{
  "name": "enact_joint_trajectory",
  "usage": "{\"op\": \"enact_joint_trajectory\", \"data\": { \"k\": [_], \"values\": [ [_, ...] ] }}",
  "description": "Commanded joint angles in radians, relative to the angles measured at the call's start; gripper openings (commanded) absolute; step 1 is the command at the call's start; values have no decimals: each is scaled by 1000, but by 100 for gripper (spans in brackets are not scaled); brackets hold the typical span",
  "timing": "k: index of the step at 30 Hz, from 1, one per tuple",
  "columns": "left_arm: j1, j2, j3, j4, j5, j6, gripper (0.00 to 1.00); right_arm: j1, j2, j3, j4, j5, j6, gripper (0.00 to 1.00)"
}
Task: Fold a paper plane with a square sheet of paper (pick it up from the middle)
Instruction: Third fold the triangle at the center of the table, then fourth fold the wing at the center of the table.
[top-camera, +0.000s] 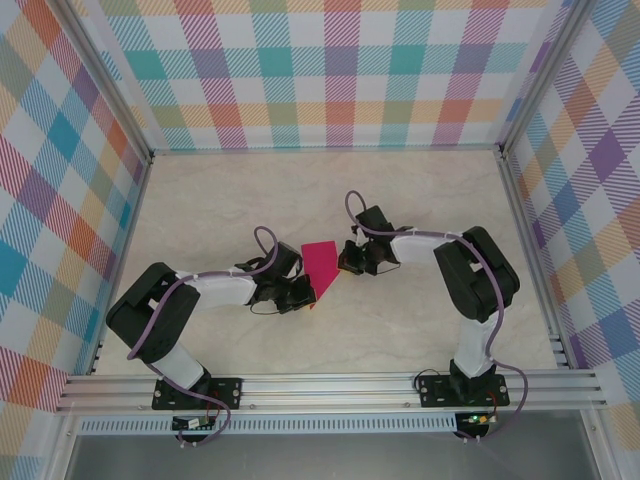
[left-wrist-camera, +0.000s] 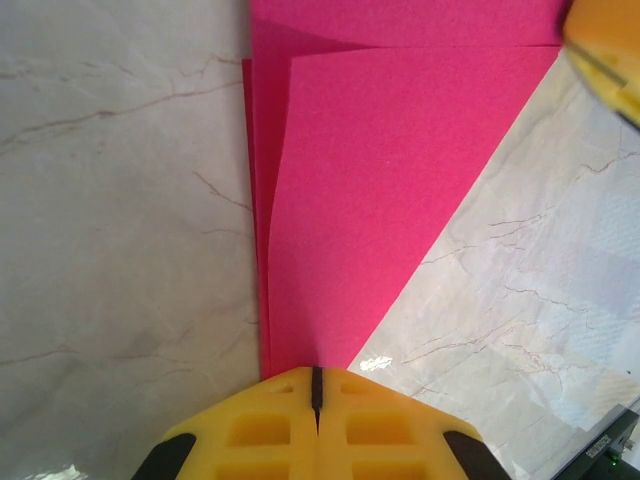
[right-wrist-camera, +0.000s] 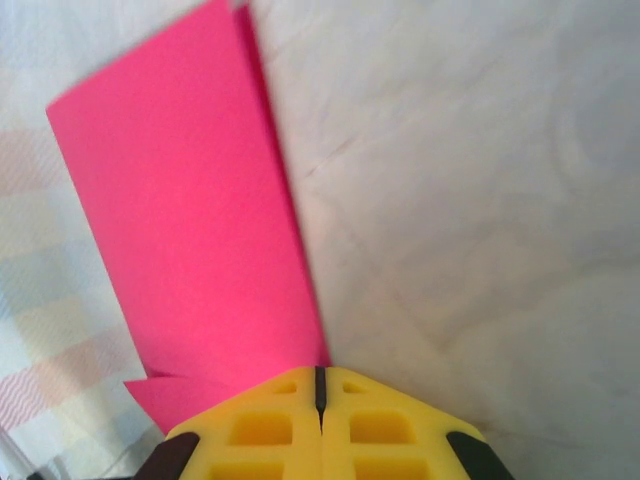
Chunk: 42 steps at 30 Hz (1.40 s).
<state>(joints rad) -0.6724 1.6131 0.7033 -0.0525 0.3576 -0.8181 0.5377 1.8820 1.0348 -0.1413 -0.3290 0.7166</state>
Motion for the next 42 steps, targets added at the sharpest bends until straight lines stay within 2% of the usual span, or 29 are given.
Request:
{"op": "enact_joint_trajectory", "data": {
  "k": [1,5,11,16,29,35,42],
  "values": [
    [-5,9,-12,-124,-55,26,0,-8,-74,5,-22,3,-19,3],
    [-6,-43,14,-114,-54,36,3,-8,-155,-36,-17,-5,1,9],
    [-6,-129,46,-120,-124,53,19,-8,-179,-95,3,-72,32,29],
    [-6,-115,71,-106,-180,52,21,-8,-146,-90,15,-137,39,37],
    [-6,50,194,-126,-272,74,7,-8,-68,-43,11,-182,45,40],
    [-6,117,217,-188,-305,53,4,-8,-54,-35,15,-191,57,39],
    [-6,118,210,-216,-324,31,4,-8,-27,-21,14,-199,68,38]
  ]
}}
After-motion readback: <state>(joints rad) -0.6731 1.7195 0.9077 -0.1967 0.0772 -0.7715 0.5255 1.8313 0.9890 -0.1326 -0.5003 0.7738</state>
